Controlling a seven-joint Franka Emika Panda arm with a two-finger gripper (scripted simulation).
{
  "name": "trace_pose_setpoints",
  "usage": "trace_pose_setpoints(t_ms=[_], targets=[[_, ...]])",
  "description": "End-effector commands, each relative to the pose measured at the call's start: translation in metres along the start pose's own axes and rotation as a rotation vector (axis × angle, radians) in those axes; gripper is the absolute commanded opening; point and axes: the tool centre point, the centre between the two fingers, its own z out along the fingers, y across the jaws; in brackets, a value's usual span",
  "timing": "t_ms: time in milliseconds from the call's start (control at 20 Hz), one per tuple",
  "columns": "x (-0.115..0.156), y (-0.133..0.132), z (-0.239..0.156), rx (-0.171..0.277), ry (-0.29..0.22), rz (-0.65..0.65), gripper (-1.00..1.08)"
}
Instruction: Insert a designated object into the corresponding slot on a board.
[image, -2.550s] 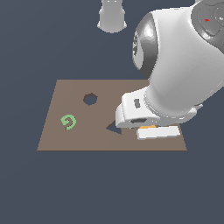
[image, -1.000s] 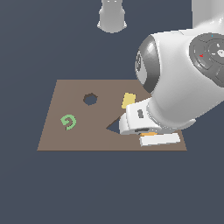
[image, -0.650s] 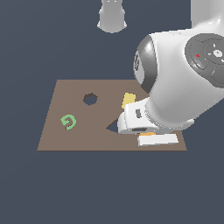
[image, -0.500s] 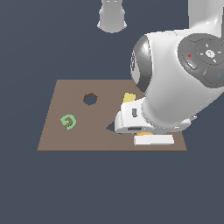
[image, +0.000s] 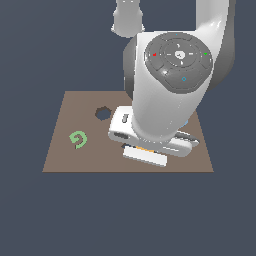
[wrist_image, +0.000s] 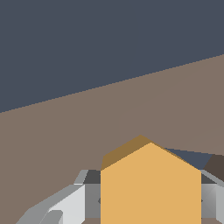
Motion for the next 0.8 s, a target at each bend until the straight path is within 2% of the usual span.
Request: trace_pose_setpoints(t_ms=[0,300,550,750], targets=[[0.000,0.020,-0.001,0.000,0.001,0.096,-1.00],[-0.013,0.071,-0.003,0.000,0.000,0.348,-1.00],[-0.034,0.113,-0.005,0.001,0.000,0.570,-1.00],[-0.053,0.136,-0.006,0.000,0.000,0.711,-1.00]])
